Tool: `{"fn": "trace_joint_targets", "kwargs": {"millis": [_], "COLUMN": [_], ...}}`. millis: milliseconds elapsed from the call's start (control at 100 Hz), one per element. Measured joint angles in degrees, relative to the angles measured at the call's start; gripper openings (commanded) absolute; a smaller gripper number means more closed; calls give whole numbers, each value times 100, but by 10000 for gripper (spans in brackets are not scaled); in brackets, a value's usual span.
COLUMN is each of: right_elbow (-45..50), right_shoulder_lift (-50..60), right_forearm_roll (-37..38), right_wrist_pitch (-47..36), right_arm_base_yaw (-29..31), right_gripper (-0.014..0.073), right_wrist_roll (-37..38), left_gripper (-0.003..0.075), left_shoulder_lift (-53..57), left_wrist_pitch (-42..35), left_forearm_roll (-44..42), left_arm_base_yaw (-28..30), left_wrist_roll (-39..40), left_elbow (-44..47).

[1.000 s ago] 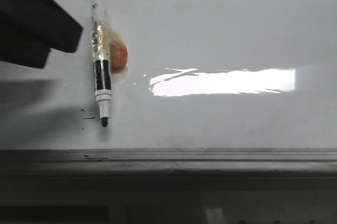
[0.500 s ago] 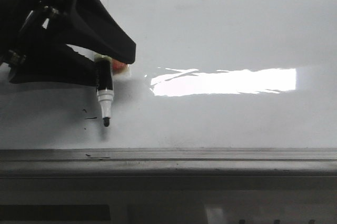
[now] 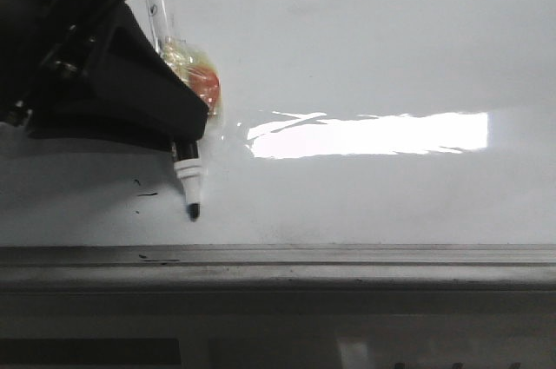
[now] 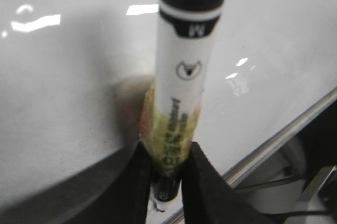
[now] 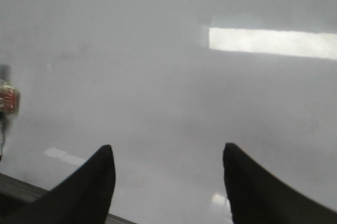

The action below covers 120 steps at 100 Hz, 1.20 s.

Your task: Write number 7 on whiteboard

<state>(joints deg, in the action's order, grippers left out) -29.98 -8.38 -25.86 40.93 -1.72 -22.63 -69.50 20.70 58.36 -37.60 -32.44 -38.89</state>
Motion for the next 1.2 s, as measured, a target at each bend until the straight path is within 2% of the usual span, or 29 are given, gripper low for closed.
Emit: {"fn": "trace_joint_targets", "kwargs": {"millis": [90, 180, 270, 390, 600, 780, 1200], "right_elbow": [-248, -404, -444, -451, -451, -451, -466], "right_shoulder_lift": [-86, -280, -479, -687, -1172, -1835, -3477], "right_forearm_roll": [-927, -2064, -2906, -3368, -3486, -3970, -5051], "right_wrist_pitch": [338, 691, 929, 1268, 1637, 1626, 990], "right_arm_base_yaw": [0, -41, -111, -287, -1167, -1740, -2830], "right_gripper": [407, 407, 407, 407, 407, 407, 407], "right_wrist_roll": [-1046, -2180, -2917, -3675, -4008, -4759, -6421], "left_gripper": [-20, -20, -20, -20, -20, -20, -20], "left_shoulder_lift": [307, 590, 699, 697, 697, 697, 697], "left_wrist_pitch": [278, 986, 1655, 1965, 2069, 2081, 2081], "left_forearm_roll": [-106, -148, -189, -213, 197, 368, 438], "left_arm_base_yaw": [-69, -137, -176, -186, -186, -186, -186], "left_wrist_roll": [-1305, -2597, -3505, -4411, -5679, -6034, -6068], "left_elbow": [26, 26, 26, 26, 26, 26, 26]}}
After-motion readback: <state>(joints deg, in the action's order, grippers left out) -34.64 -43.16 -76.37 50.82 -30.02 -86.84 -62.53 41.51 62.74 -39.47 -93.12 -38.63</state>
